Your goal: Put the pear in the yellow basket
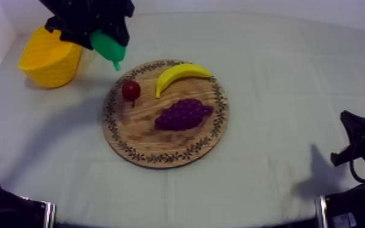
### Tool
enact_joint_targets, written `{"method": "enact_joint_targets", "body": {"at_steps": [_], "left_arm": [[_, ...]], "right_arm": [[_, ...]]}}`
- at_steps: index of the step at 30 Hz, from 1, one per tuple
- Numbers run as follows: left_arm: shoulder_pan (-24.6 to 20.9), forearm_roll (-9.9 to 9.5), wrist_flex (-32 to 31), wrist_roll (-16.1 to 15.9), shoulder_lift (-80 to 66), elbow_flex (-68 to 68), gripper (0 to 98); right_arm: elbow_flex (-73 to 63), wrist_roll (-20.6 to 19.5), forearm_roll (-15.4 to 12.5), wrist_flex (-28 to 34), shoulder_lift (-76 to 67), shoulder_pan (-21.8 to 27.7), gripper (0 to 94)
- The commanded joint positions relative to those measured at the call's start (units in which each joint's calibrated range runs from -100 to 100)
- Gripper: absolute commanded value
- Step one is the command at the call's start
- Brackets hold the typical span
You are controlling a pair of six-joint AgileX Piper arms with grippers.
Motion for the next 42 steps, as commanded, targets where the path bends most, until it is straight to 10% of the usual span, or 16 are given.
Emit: {"method": "enact_joint_targets", "body": {"at_steps": [1, 19, 42], "left_arm": [[-3.0, -0.39, 0.0, -1.0, 0.6, -0.3, 49.4], [-23.7, -2.25, 1.1, -8.9, 7.6, -15.1, 50.6], [-27.0, -1.59, -1.5, -9.6, 20.1, -21.0, 51.5]], "right_arm": [[0.0, 0.0, 0.0, 0.0, 0.0, 0.0, 0.2], [0.0, 0.0, 0.0, 0.0, 0.0, 0.0, 0.2], [0.0, 0.0, 0.0, 0.0, 0.0, 0.0, 0.2]]}}
